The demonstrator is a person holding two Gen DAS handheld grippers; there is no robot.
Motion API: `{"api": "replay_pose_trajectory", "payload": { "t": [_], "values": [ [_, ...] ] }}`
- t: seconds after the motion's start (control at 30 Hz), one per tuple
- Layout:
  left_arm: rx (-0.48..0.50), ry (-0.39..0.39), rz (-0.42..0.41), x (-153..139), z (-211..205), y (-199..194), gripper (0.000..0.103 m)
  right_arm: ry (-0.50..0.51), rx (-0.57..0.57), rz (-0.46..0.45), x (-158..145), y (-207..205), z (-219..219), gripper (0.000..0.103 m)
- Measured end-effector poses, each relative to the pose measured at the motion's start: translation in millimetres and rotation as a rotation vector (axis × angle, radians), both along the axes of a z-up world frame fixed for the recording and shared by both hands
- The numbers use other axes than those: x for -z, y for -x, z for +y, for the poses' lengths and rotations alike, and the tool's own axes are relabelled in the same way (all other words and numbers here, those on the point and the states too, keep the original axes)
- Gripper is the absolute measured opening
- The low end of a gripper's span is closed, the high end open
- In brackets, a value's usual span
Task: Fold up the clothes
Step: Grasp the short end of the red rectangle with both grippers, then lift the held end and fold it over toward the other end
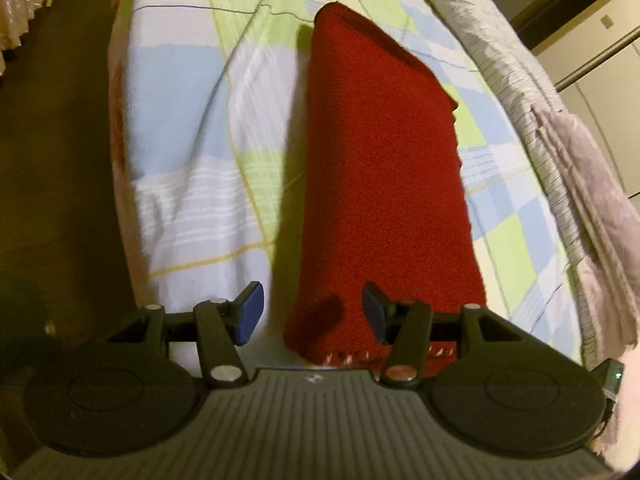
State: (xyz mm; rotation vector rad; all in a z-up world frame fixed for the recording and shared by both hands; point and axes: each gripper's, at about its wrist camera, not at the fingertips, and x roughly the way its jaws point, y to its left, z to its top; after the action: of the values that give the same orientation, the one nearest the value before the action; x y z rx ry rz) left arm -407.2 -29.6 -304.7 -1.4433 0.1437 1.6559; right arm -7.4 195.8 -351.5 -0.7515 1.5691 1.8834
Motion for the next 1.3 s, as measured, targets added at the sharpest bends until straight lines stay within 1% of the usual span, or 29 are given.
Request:
{"api": "replay_pose_trajectory", "payload": {
  "t": [0.03, 0.07, 0.13, 0.2, 0.27, 0.37, 0.47, 0.57, 0.67, 0.7, 0.73, 0.77, 0.8, 0.87, 0.97, 1.03, 1.07, 1.1, 1.13, 1.17, 1.23, 1.3],
  "values": [
    [0.000, -0.012, -0.007, 1, 2, 3, 0.051, -0.037, -0.018, 0.013, -7, -5, 7, 0.053],
    [-0.001, -0.025, -0.019, 4, 4, 7, 0.052, -0.061, -0.026, 0.040, -12, -9, 15, 0.059],
    [-0.005, -0.049, -0.054, 12, 9, 15, 0.053, -0.078, -0.044, 0.106, -15, -11, 34, 0.059],
    [-0.022, -0.064, -0.093, 23, 12, 22, 0.053, -0.051, -0.095, 0.175, -8, -5, 50, 0.059],
    [-0.041, -0.079, -0.131, 33, 16, 29, 0.053, -0.006, -0.151, 0.198, 10, 8, 65, 0.059],
    [-0.067, -0.098, -0.181, 45, 18, 39, 0.053, 0.095, -0.234, 0.233, 37, 28, 79, 0.059],
    [-0.062, -0.117, -0.229, 57, 22, 46, 0.053, 0.140, -0.298, 0.305, 47, 41, 90, 0.059],
    [-0.028, -0.110, -0.263, 68, 29, 50, 0.052, 0.177, -0.362, 0.330, 51, 51, 95, 0.059],
    [0.013, -0.112, -0.291, 74, 30, 50, 0.048, 0.211, -0.427, 0.344, 53, 59, 93, 0.059],
    [0.029, -0.116, -0.303, 76, 29, 49, 0.040, 0.221, -0.452, 0.347, 53, 61, 92, 0.059],
    [0.038, -0.121, -0.315, 78, 29, 49, 0.036, 0.229, -0.477, 0.350, 53, 61, 90, 0.059],
    [0.047, -0.125, -0.327, 80, 28, 48, 0.033, 0.235, -0.495, 0.353, 53, 60, 88, 0.058],
    [0.057, -0.130, -0.339, 81, 27, 48, 0.033, 0.240, -0.506, 0.357, 52, 56, 84, 0.058],
    [0.076, -0.138, -0.362, 85, 26, 46, 0.033, 0.249, -0.494, 0.368, 56, 60, 87, 0.056],
    [0.040, -0.164, -0.401, 91, 28, 54, 0.033, 0.257, -0.469, 0.386, 62, 67, 92, 0.049],
    [0.055, -0.159, -0.406, 95, 31, 55, 0.032, 0.256, -0.469, 0.384, 64, 71, 89, 0.045],
    [0.066, -0.156, -0.404, 96, 31, 54, 0.028, 0.255, -0.470, 0.381, 65, 73, 88, 0.039],
    [0.071, -0.156, -0.406, 97, 30, 53, 0.021, 0.255, -0.471, 0.378, 66, 75, 86, 0.035],
    [0.076, -0.157, -0.407, 99, 29, 53, 0.016, 0.252, -0.471, 0.365, 68, 76, 84, 0.019],
    [0.075, -0.164, -0.414, 99, 27, 53, 0.009, 0.244, -0.470, 0.350, 67, 78, 82, 0.016],
    [0.082, -0.184, -0.410, 96, 26, 52, 0.008, 0.232, -0.459, 0.358, 62, 79, 80, 0.012],
    [0.117, -0.204, -0.388, 87, 26, 50, 0.007, 0.222, -0.438, 0.377, 54, 75, 82, 0.011]
  ]
}}
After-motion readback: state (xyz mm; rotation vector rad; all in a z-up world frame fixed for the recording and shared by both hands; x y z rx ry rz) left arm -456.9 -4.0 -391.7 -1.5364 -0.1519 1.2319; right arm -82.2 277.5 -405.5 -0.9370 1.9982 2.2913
